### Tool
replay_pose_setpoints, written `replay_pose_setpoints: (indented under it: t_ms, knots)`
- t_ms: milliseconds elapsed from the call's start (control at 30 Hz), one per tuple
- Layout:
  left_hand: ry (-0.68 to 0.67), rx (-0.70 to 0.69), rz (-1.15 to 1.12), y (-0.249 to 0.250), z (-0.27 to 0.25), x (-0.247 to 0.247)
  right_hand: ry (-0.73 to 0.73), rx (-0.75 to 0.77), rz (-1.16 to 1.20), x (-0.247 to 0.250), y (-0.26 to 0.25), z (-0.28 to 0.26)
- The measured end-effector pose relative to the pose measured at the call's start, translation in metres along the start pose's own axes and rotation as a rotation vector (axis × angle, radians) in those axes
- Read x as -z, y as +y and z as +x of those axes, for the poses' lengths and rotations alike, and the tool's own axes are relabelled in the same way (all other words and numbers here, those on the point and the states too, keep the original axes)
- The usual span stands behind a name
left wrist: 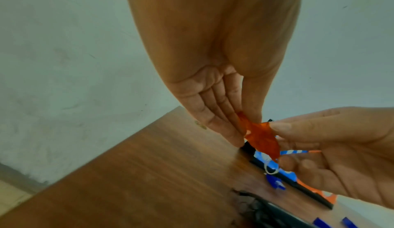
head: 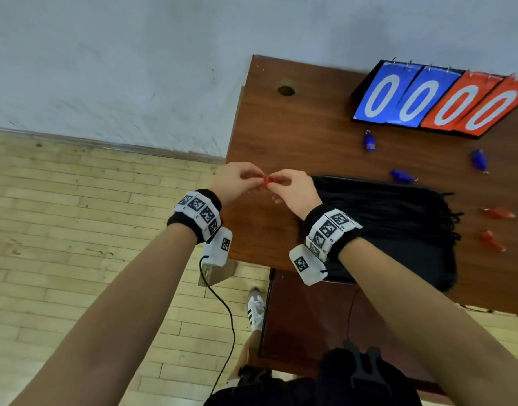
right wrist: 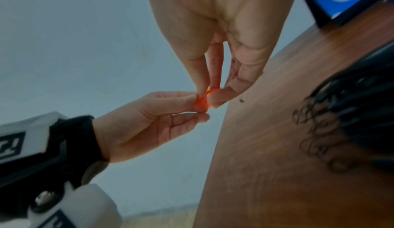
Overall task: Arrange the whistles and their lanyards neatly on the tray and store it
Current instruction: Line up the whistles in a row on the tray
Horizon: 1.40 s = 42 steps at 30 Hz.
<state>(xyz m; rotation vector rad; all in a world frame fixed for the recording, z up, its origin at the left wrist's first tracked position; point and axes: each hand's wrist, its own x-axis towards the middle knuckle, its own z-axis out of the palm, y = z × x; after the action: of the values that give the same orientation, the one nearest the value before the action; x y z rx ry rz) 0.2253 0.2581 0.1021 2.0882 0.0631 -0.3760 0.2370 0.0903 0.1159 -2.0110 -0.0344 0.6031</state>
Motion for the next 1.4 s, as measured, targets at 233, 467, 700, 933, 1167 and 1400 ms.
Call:
replay_pose_setpoints:
  t_ms: [233,467,700,933,1167,1400]
  knots:
    - [0.073,-0.132,0.000,0.064,0.002,-0.040,0.207,-0.061,0.279,0.059,0.015,-0.030]
    - [-0.038,-0.122,-0.059,0.116,-0.003,-0.111,0.340,-0.049,0.359,0.123,0.059,-0.073]
    - [-0.036,-0.074,0.015,0.141,-0.021,-0.191,0.381,-0.039,0.343,0.168,0.117,-0.111]
    - [-0.055,-0.036,0.106,0.145,-0.037,-0.255,0.242,-0.100,0.228,0.195,0.168,-0.124]
    - [-0.063,-0.058,0.162,0.133,-0.048,-0.280,0.137,-0.072,0.202,0.199,0.191,-0.127]
    - [-0.018,-0.084,0.399,0.111,-0.049,-0.280,0.081,-0.099,0.140,0.186,0.205,-0.121]
